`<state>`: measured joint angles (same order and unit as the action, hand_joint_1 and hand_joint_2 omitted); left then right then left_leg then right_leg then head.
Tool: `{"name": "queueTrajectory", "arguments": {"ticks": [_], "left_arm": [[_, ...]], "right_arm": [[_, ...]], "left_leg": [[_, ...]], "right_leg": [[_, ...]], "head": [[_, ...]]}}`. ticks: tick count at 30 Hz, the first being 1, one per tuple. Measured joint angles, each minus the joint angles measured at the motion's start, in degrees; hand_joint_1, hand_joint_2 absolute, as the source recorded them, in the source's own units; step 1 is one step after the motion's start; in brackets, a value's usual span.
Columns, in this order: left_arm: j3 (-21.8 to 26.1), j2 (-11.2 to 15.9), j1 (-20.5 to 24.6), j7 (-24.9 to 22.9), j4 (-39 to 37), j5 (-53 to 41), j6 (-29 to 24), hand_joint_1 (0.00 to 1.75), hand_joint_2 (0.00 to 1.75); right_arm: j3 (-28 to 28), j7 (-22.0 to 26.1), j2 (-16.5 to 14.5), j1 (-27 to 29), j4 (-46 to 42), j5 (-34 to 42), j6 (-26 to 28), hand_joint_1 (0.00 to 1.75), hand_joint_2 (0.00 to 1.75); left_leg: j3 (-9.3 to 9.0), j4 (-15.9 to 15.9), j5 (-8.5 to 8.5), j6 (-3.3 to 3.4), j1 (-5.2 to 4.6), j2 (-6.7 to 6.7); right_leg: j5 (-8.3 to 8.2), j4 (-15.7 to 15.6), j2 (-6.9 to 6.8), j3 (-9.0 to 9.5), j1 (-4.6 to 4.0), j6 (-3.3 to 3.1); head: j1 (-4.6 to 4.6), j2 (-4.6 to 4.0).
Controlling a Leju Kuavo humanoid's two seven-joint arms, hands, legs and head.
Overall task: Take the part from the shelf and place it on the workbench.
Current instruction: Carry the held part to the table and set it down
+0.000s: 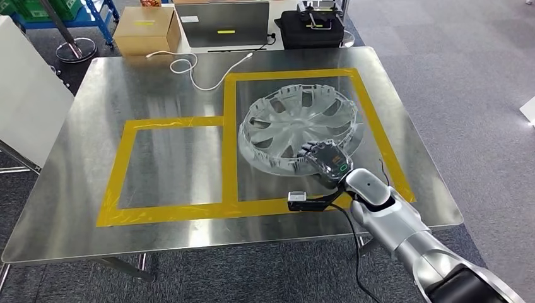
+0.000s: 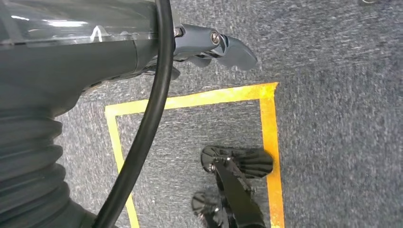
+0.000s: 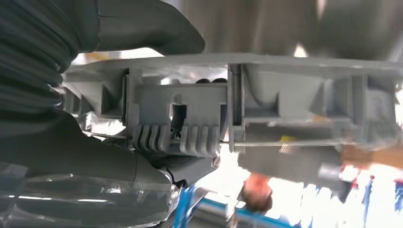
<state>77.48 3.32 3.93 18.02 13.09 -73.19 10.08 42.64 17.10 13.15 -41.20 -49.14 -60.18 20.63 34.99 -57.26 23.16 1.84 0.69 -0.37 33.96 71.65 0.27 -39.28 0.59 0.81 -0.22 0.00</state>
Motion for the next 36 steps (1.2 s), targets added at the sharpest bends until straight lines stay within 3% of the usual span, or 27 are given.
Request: {"name": "queueTrajectory", "arguments": {"ticks": [1,2,3,4,6,7,11,13,15,16,17,18,21,23,25,27,31,33,36], "left_arm": [[-0.06,0.00,0.05,-0.01,0.00,-0.01,0.08,0.00,1.75],[-0.11,-0.01,0.06,-0.01,0.00,-0.01,0.11,0.00,1.75],[-0.16,-0.01,0.05,-0.01,-0.01,-0.02,0.13,0.00,1.75],[-0.23,-0.02,0.04,-0.01,-0.01,-0.03,0.14,0.00,1.75],[-0.34,-0.03,0.07,-0.02,-0.02,-0.04,0.15,0.00,1.75],[-0.38,-0.03,0.08,-0.02,-0.03,-0.04,0.14,0.00,1.75],[-0.44,-0.01,0.04,-0.03,-0.05,-0.05,0.14,0.00,1.75],[-0.45,0.00,0.04,-0.03,-0.06,-0.06,0.15,0.00,1.75],[-0.45,0.00,0.02,-0.03,-0.07,-0.05,0.15,0.00,1.75],[-0.45,0.00,-0.03,-0.03,-0.07,-0.05,0.15,0.00,1.75],[-0.46,0.00,-0.09,-0.03,-0.07,-0.05,0.15,0.00,1.75],[-0.46,0.00,-0.13,-0.03,-0.07,-0.05,0.15,0.00,1.75],[-0.48,0.10,-0.09,0.20,-0.07,-0.13,0.21,0.00,1.75],[-0.50,0.24,0.03,0.57,-0.08,-0.28,0.29,0.00,1.75],[-0.54,0.31,0.11,0.97,-0.09,-0.47,0.32,0.00,1.75],[-0.64,0.34,0.14,1.40,-0.09,-0.68,0.31,0.00,1.75],[-1.10,0.31,0.20,2.47,-0.09,-1.12,0.10,0.00,1.75],[-1.27,0.31,0.17,2.93,-0.09,-1.20,0.08,0.00,1.75],[-1.34,0.31,0.13,3.10,-0.09,-1.25,0.08,0.00,1.75]], "right_arm": [[0.76,-0.13,-0.43,-0.03,1.31,-0.17,0.05,1.75,1.75],[1.30,-0.19,-0.77,-0.10,2.36,-0.24,0.09,1.75,1.75],[1.69,-0.22,-1.05,-0.25,3.20,-0.26,0.11,1.75,1.75],[1.96,-0.24,-1.27,-0.50,3.89,-0.26,0.11,1.75,1.75],[2.40,-0.21,-1.65,-1.21,5.02,-0.25,0.11,1.75,1.75],[2.59,-0.19,-1.83,-1.51,5.47,-0.24,0.11,1.75,1.75],[3.08,-0.11,-2.42,-2.00,6.67,-0.23,0.12,1.75,1.75],[3.11,-0.10,-2.71,-2.30,7.08,-0.22,0.13,1.75,1.75],[3.17,-0.11,-2.95,-2.43,7.50,-0.23,0.12,1.75,1.75],[3.23,-0.10,-3.07,-2.42,7.71,-0.23,0.11,1.75,1.75],[3.29,-0.11,-3.15,-2.42,7.90,-0.23,0.10,1.75,1.75],[3.37,-0.11,-3.24,-2.45,8.06,-0.23,0.03,1.75,1.75],[3.82,-0.54,-3.82,-2.91,8.64,-0.60,-1.03,1.75,1.75],[4.37,-1.33,-4.63,-3.42,9.62,-0.92,-2.20,1.75,1.75],[4.80,-1.87,-5.55,-3.81,11.10,-0.73,-2.98,1.75,1.75],[4.96,-1.99,-6.16,-4.20,12.79,-0.14,-3.23,1.75,1.75],[5.15,-2.06,-6.86,-4.53,16.24,0.53,-3.18,0.00,0.00],[5.24,-2.16,-6.96,-4.30,17.30,0.53,-3.14,0.00,0.00],[5.27,-2.22,-6.96,-4.21,17.63,0.59,-3.07,0.00,0.00]], "left_leg": [[-0.06,-0.07,0.12,0.01,-0.03,-0.02],[-0.17,-0.19,0.29,-0.03,-0.04,-0.05],[-0.31,-0.37,0.51,-0.15,-0.03,-0.10],[-0.45,-0.63,0.80,-0.34,-0.03,-0.17],[-0.48,-1.20,1.33,-0.89,-0.22,-0.26],[-0.45,-1.35,1.50,-1.19,-0.33,-0.27],[-0.32,-1.89,2.19,-2.43,-0.23,-0.15],[1.52,-6.29,4.95,-3.02,-0.06,-0.01],[5.06,-14.07,8.60,-3.42,0.01,0.05],[6.49,-16.98,9.45,-3.50,0.02,0.05],[7.00,-17.84,9.16,-3.47,0.02,0.05],[6.34,-16.28,7.72,-3.33,0.01,0.05],[0.79,-4.66,2.41,-2.36,-0.19,0.05],[-0.78,-1.41,1.83,-1.82,-0.51,0.05],[-1.02,-0.93,1.58,-1.39,-0.53,0.09],[-1.50,-0.05,1.11,-0.80,-0.23,0.22],[-1.68,0.40,0.87,-0.29,-0.08,0.39],[-1.64,0.34,0.89,-0.27,-0.08,0.38],[-1.64,0.30,0.89,-0.28,-0.07,0.37]], "right_leg": [[0.30,2.46,-0.01,-1.62,0.11,0.11],[-0.61,2.73,-0.05,-2.19,0.21,0.17],[-2.60,0.61,-0.10,-1.55,0.32,0.18],[-5.15,-3.40,-0.18,0.09,0.42,0.14],[-8.14,-10.39,-0.25,3.12,0.35,-0.10],[-8.56,-12.14,-0.21,3.85,0.26,-0.29],[-8.60,-12.89,-0.08,4.15,0.21,-1.58],[-8.73,-13.20,-0.16,4.38,0.34,-2.24],[-8.62,-13.14,-0.18,4.41,0.20,-2.54],[-8.56,-13.08,-0.18,4.42,0.12,-2.62],[-8.49,-13.01,-0.16,4.45,0.05,-2.65],[-8.41,-12.95,-0.12,4.52,-0.02,-2.66],[-8.18,-12.88,0.08,4.86,-0.26,-2.42],[-8.20,-12.94,0.23,4.83,-0.30,-1.95],[-8.27,-13.18,0.30,4.92,-0.31,-1.27],[-7.25,-11.99,0.21,4.58,-0.30,-0.68],[-1.16,0.36,0.06,-1.19,0.00,0.02],[-0.39,3.48,0.04,-2.77,0.13,0.21],[-0.87,3.34,0.03,-2.74,0.22,0.27]], "head": [[-0.01,0.00],[0.01,0.00],[0.01,0.00],[0.03,0.00],[0.02,0.00],[-0.03,0.00],[-0.15,0.00],[-0.32,0.00],[-0.40,0.00],[-0.40,0.00],[-0.40,0.00],[-0.40,0.00],[-0.36,0.00],[-0.34,0.00],[-0.34,0.00],[-0.20,0.00],[0.01,0.00],[0.02,0.00],[0.03,0.00]]}}
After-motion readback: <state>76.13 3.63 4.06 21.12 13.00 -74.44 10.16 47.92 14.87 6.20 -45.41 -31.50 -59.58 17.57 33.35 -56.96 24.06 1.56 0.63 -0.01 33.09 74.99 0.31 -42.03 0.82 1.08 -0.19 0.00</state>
